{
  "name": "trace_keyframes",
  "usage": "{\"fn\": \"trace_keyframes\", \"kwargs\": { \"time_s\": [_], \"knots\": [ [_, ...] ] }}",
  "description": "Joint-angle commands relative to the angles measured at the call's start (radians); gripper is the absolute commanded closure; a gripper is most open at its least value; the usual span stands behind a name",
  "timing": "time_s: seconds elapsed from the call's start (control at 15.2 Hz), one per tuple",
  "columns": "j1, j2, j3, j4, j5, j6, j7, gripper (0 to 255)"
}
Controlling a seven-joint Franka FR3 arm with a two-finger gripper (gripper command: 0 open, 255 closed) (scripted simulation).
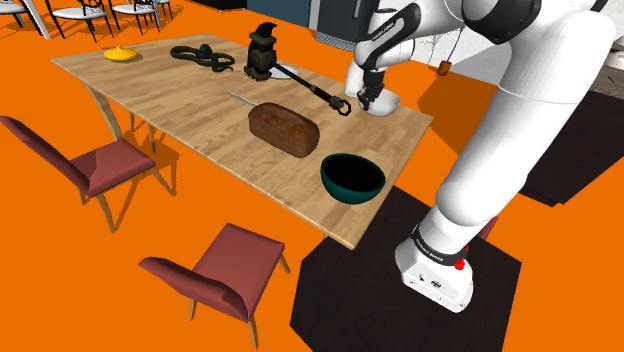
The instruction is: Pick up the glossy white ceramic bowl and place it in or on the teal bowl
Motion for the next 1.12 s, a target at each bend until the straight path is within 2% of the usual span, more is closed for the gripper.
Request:
{"fn": "trace_keyframes", "kwargs": {
  "time_s": [0.0,1.06],
  "knots": [
    [0.003,-0.018,-0.001,0.008,-0.006,-0.025,0.002,255],
    [0.013,-0.111,0.002,0.120,-0.030,-0.225,-0.004,255]
  ]
}}
